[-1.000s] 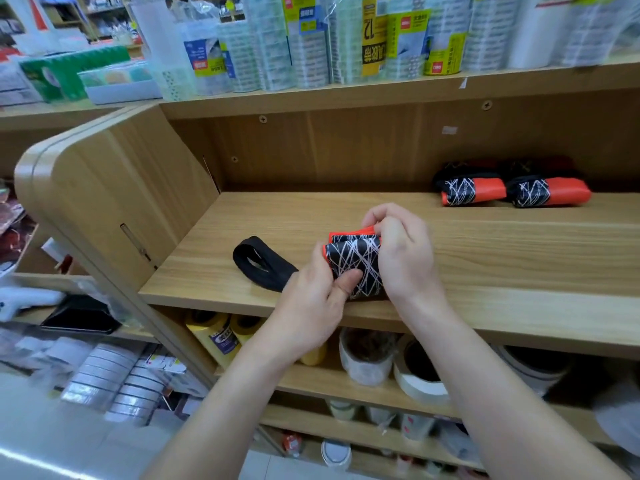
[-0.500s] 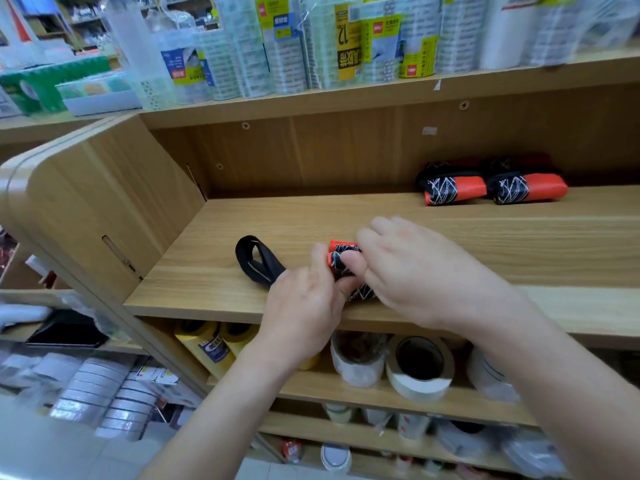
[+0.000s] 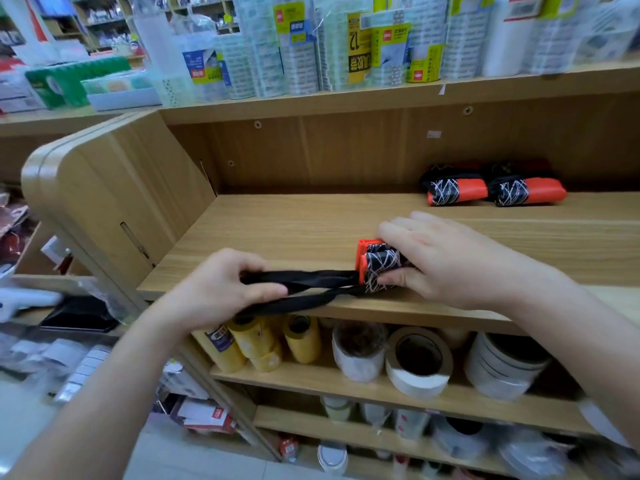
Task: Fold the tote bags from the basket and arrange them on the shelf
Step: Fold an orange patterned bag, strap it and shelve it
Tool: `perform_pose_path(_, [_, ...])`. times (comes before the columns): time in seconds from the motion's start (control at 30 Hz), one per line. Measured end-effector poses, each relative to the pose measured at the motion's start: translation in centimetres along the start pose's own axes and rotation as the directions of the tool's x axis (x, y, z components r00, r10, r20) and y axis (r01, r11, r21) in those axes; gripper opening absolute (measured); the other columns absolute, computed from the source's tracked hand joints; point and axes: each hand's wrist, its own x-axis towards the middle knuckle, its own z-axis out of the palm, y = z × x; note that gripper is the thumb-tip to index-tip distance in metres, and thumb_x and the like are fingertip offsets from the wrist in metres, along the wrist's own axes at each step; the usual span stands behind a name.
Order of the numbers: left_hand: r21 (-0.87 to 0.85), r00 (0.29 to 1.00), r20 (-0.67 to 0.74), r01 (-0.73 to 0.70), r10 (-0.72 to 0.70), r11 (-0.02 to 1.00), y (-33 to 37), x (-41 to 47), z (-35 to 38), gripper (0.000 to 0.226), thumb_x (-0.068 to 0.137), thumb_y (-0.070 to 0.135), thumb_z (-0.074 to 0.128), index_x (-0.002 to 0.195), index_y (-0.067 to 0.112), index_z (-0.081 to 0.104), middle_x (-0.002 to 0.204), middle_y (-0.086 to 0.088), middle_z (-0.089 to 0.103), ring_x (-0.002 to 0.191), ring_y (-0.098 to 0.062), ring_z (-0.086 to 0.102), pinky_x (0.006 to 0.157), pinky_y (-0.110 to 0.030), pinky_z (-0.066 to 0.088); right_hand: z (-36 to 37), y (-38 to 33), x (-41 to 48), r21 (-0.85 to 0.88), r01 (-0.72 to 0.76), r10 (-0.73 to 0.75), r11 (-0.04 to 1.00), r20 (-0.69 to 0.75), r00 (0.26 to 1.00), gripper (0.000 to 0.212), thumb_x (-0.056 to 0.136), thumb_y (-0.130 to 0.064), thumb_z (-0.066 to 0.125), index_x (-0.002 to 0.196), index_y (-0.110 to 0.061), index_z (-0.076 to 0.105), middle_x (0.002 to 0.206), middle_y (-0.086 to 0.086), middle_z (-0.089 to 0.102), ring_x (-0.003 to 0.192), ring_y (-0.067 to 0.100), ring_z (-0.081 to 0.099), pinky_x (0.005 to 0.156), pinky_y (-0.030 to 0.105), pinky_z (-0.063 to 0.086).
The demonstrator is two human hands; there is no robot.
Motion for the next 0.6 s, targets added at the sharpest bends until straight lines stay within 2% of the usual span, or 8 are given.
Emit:
perform_pose_path(0.07, [-0.182, 0.993, -0.081, 0.065, -0.081, 0.981, -0.4, -0.4, -0.8, 0.01, 0.079, 0.033, 0.069, 0.078, 0.026, 0.075, 0.081, -0.001, 0.073, 0.075, -0.012, 0.067, 0.07, -0.03, 0.05, 0.4, -0.5, -0.3, -0.026, 0.032, -0.034, 0.999, -0.083, 0.996, 0.033, 0.09, -0.042, 0.062, 0.088, -0.026, 0.033, 0.079, -0.013, 0.037, 0.077, 0.015, 0.035, 0.067, 0.031, 0.033])
perform_pose_path(0.2, [-0.345, 0.957, -0.213, 0.114, -0.196, 0.932, -1.5, -0.8, -0.7, 0.021, 0.07, 0.038, 0.073, 0.09, 0.031, 0.074, 0.094, 0.01, 0.073, 0.095, -0.007, 0.065, 0.089, -0.033, 0.048, 0.4, -0.9, -0.7, 0.035, -0.019, 0.024, 0.999, -0.149, 0.989, 0.029, 0.089, -0.035, 0.064, 0.084, -0.022, 0.039, 0.073, -0.013, 0.041, 0.069, 0.013, 0.037, 0.061, 0.032, 0.033])
perform_pose_path(0.27, [-0.212, 0.931, -0.358, -0.005, -0.073, 0.977, -1.0, -1.4, -0.5, 0.031, 0.075, 0.038, 0.073, 0.105, 0.033, 0.068, 0.109, 0.011, 0.068, 0.107, -0.003, 0.06, 0.097, -0.033, 0.047, 0.0, -0.4, -1.0, 0.138, -0.084, 0.1, 0.987, -0.117, 0.988, 0.025, 0.092, -0.041, 0.057, 0.092, -0.017, 0.049, 0.076, -0.009, 0.049, 0.072, 0.013, 0.045, 0.064, 0.036, 0.039])
perform_pose_path(0.33, [0.075, 0.819, -0.522, -0.232, 0.237, 0.97, 0.5, -2.2, -0.1, 0.027, 0.083, 0.035, 0.072, 0.108, 0.026, 0.066, 0.111, 0.006, 0.064, 0.108, -0.008, 0.058, 0.095, -0.029, 0.048, -0.2, 0.0, -1.1, 0.176, -0.109, 0.125, 0.978, -0.088, 0.988, 0.033, 0.091, -0.047, 0.05, 0.101, -0.016, 0.051, 0.081, -0.005, 0.055, 0.079, 0.019, 0.051, 0.072, 0.04, 0.043])
perform_pose_path(0.4, [0.329, 0.714, -0.447, -0.43, 0.539, 0.841, 2.3, -2.7, 1.3, 0.023, 0.087, 0.035, 0.067, 0.102, 0.018, 0.068, 0.102, 0.002, 0.065, 0.098, -0.009, 0.059, 0.086, -0.023, 0.05, -0.6, 0.3, -1.2, 0.202, -0.114, 0.133, 0.973, -0.08, 0.988, 0.034, 0.089, -0.05, 0.047, 0.102, -0.019, 0.05, 0.081, -0.007, 0.054, 0.08, 0.02, 0.051, 0.072, 0.04, 0.042])
perform_pose_path(0.43, [0.439, 0.703, -0.35, -0.46, 0.618, 0.772, 2.9, -2.6, 2.4, 0.028, 0.086, 0.038, 0.065, 0.103, 0.017, 0.069, 0.101, 0.002, 0.065, 0.096, -0.008, 0.059, 0.084, -0.022, 0.05, -0.9, 0.4, -1.3, 0.223, -0.119, 0.14, 0.967, -0.08, 0.987, 0.032, 0.089, -0.05, 0.048, 0.101, -0.02, 0.049, 0.08, -0.008, 0.052, 0.079, 0.019, 0.05, 0.071, 0.039, 0.041])
perform_pose_path(0.5, [0.627, 0.754, -0.189, -0.4, 0.628, 0.669, 2.9, -1.7, 4.8, 0.047, 0.085, 0.05, 0.064, 0.117, 0.016, 0.065, 0.111, -0.002, 0.063, 0.102, -0.014, 0.057, 0.085, -0.028, 0.051, -1.5, 0.5, -1.3, 0.257, -0.129, 0.149, 0.958, -0.059, 0.987, 0.026, 0.091, -0.047, 0.051, 0.097, -0.022, 0.047, 0.079, -0.009, 0.051, 0.076, 0.013, 0.049, 0.07, 0.037, 0.038])
perform_pose_path(0.6, [0.659, 0.849, -0.193, -0.259, 0.492, 0.706, 2.0, -0.1, 5.8, 0.06, 0.079, 0.05, 0.065, 0.128, 0.018, 0.055, 0.118, -0.001, 0.061, 0.107, -0.018, 0.056, 0.089, -0.037, 0.05, -1.6, 0.6, -1.3, 0.278, -0.116, 0.128, 0.953, -0.026, 0.991, 0.021, 0.092, -0.045, 0.054, 0.096, -0.028, 0.042, 0.078, -0.016, 0.047, 0.076, 0.0, 0.046, 0.066, 0.028, 0.033])
